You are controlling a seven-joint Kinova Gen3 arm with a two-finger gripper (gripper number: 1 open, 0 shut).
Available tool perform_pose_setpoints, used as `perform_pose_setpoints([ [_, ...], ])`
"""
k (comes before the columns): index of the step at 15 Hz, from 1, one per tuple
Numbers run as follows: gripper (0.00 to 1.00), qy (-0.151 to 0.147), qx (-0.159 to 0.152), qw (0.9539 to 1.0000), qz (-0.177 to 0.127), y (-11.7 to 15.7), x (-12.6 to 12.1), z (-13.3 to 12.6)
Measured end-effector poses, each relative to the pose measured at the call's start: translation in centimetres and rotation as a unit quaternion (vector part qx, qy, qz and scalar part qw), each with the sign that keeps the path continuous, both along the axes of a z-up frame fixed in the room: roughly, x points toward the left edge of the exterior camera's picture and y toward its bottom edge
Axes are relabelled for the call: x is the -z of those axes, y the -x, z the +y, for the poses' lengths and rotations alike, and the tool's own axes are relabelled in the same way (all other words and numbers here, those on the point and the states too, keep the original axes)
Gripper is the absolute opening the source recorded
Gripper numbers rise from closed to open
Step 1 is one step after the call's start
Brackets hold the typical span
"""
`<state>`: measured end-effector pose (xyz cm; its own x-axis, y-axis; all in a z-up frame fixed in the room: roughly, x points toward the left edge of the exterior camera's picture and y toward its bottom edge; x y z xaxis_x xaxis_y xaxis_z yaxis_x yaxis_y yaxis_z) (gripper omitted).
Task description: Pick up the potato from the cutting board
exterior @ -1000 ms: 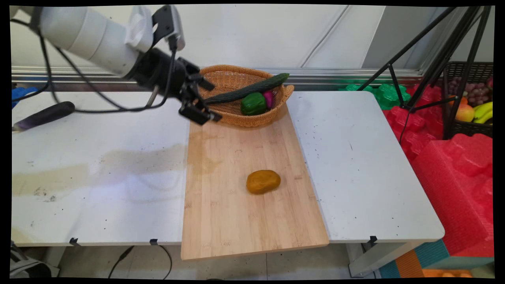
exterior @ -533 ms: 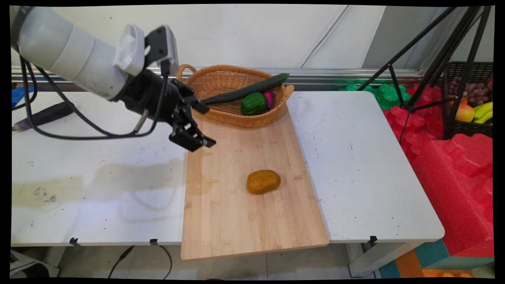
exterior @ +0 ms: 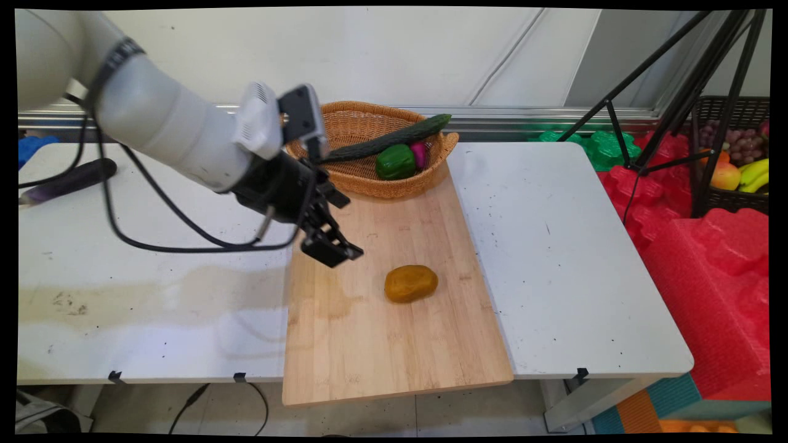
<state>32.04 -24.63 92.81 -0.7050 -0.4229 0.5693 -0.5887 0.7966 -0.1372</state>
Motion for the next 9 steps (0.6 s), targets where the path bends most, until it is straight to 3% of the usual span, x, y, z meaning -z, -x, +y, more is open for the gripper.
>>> perform_pose_setpoints([
  [9,1.00,-0.030,0.010,0.9991,-0.030,5.4,5.2,-3.1],
])
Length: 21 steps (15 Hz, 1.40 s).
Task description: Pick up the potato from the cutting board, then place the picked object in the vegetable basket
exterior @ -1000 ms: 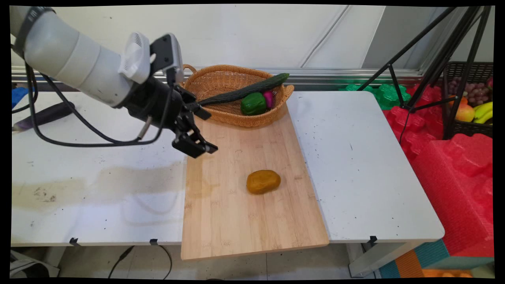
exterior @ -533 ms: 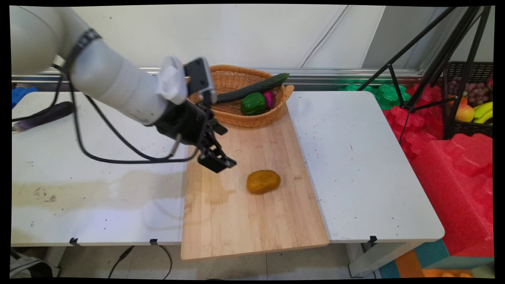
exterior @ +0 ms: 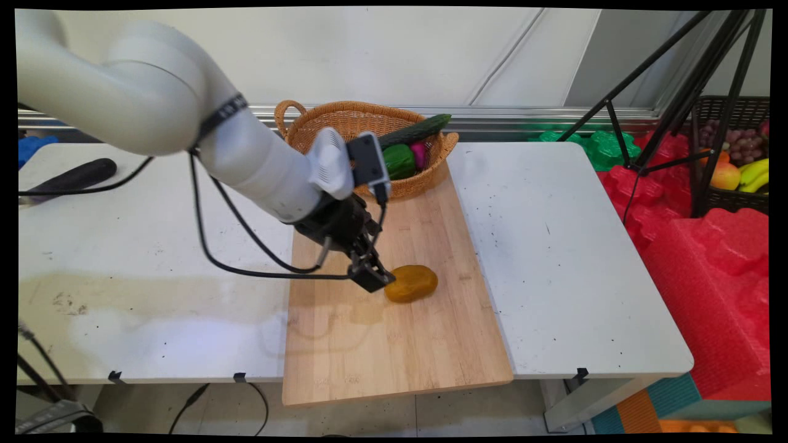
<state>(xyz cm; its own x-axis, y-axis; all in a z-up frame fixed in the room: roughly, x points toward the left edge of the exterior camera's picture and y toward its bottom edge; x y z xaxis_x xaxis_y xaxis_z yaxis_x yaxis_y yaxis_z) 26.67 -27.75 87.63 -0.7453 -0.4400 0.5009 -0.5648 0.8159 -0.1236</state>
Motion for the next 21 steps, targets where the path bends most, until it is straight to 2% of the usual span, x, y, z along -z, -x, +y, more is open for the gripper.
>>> perform_pose_setpoints([
  [8,1.00,-0.022,0.014,0.9995,-0.019,3.4,4.5,-2.9],
  [16,1.00,-0.033,0.023,0.9990,-0.022,4.8,6.7,-4.1],
  [17,0.00,-0.033,0.024,0.9989,-0.022,4.9,6.9,-4.3],
  [21,0.00,-0.032,0.027,0.9990,-0.016,5.0,7.1,-4.3],
])
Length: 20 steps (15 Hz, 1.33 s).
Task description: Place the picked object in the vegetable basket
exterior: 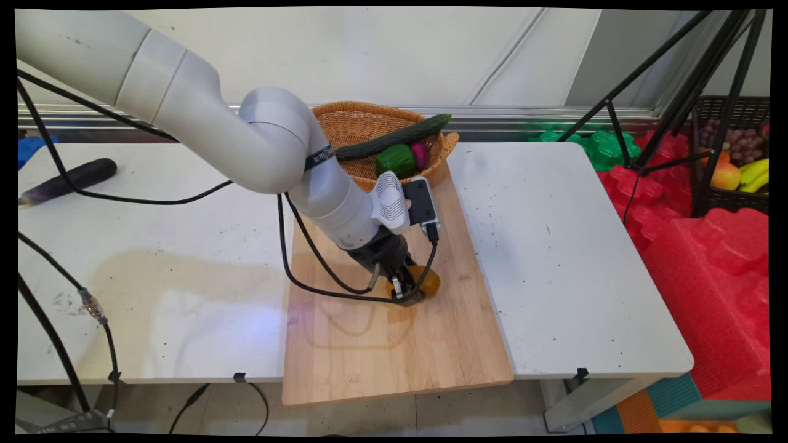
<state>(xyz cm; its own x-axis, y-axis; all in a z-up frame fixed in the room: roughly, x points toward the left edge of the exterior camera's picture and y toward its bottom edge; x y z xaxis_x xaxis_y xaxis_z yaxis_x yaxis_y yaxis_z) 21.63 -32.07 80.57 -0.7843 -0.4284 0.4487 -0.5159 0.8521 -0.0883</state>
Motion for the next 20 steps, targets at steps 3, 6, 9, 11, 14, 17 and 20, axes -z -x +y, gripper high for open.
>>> perform_pose_setpoints([
  [3,0.00,0.008,0.003,0.9999,0.012,-0.2,-1.0,0.3],
  [6,0.00,0.031,0.002,0.9990,0.033,-1.2,-3.9,1.1],
  [9,0.00,0.059,-0.007,0.9963,0.062,-3.0,-7.4,1.8],
  [11,0.00,0.075,-0.016,0.9938,0.081,-4.1,-9.5,2.1],
  [14,0.00,0.097,-0.035,0.9887,0.109,-5.8,-12.4,2.3],
  [17,0.00,0.131,-0.071,0.9794,0.137,-8.2,-15.8,2.4],
  [20,0.00,0.162,-0.112,0.9694,0.147,-11.1,-18.0,0.4],
])
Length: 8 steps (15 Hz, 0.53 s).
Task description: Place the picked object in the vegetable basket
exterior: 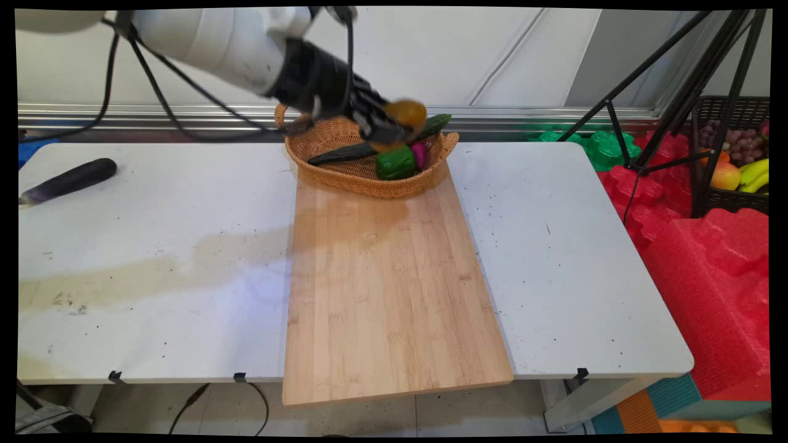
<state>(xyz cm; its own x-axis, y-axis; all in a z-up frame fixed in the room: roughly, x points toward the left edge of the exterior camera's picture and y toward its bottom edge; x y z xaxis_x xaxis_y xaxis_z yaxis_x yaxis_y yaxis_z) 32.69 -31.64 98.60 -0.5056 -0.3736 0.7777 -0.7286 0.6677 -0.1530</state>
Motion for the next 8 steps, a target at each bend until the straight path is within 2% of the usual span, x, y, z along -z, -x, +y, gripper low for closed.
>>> perform_pose_setpoints([
  [3,0.00,0.016,-0.032,0.9994,0.003,-1.8,-1.0,-2.1],
  [8,0.00,0.038,-0.094,0.9946,-0.023,-5.2,-1.1,-8.6],
])
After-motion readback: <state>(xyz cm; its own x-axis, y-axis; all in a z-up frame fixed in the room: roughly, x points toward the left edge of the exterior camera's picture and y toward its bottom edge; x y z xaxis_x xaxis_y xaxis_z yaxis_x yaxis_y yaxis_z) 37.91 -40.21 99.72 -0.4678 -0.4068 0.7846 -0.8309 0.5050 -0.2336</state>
